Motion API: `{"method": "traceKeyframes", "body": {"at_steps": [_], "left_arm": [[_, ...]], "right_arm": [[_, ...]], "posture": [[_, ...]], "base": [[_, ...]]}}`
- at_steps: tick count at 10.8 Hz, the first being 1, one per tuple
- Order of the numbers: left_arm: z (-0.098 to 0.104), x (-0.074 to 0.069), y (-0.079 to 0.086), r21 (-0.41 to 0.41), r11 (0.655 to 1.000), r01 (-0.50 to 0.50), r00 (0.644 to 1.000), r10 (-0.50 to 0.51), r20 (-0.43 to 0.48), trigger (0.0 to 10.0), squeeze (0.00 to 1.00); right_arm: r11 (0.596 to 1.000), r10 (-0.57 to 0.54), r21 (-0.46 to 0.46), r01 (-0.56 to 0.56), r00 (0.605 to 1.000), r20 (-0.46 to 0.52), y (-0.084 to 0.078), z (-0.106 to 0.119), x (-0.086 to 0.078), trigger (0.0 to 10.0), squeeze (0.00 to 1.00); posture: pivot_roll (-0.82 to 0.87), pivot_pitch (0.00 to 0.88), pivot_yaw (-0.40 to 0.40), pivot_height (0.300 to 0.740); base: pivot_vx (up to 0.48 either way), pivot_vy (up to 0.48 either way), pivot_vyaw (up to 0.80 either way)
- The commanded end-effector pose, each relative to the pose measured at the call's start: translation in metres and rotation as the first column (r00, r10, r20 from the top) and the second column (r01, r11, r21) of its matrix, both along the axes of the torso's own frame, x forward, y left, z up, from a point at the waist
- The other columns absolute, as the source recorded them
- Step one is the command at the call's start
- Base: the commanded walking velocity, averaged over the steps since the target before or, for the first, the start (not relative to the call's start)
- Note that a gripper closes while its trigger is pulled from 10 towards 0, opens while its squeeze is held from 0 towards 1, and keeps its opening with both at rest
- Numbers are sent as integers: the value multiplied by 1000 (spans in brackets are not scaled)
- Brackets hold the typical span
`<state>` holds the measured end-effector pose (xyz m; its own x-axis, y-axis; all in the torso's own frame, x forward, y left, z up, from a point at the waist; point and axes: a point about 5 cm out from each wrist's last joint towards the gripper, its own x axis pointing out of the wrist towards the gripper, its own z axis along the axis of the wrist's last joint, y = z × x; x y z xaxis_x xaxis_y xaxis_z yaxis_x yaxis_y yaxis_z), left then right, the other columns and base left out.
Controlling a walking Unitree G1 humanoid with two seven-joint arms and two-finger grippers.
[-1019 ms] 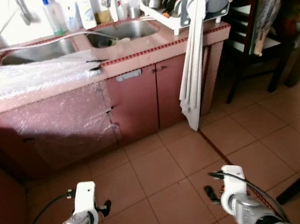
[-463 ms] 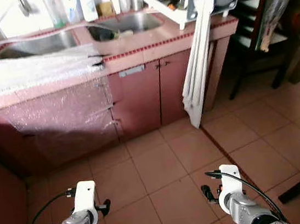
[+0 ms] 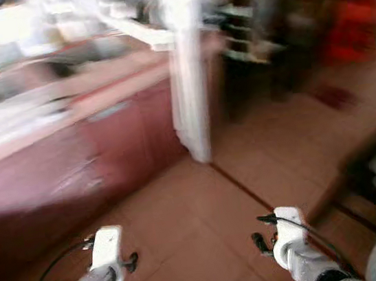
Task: Kitchen organization
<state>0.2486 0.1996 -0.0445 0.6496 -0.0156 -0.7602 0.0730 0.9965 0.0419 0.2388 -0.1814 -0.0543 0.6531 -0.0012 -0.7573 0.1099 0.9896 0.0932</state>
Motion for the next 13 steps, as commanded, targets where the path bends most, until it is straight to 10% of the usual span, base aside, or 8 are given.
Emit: {"method": "traceKeyframes", "body": {"at_steps": [1,11,13], "left_arm": [[-2,-6,12,27,1000,-16,1000,17,-16,10000,0],[12,9,26,163,986,-38,998,29,54,10000,0],[14,12,24,68,995,-80,995,75,72,10000,0]], "right_arm": [[1000,9,10,-9,999,30,8,5,9,10000,0],[999,35,-15,-34,999,33,7,5,8,10000,0],[999,39,-19,-39,999,35,7,6,9,10000,0]], "posture": [[-76,0,7,740],[-65,0,12,740],[-66,0,14,740]], "base": [[300,0,0],[173,0,0],[0,0,0]]}}
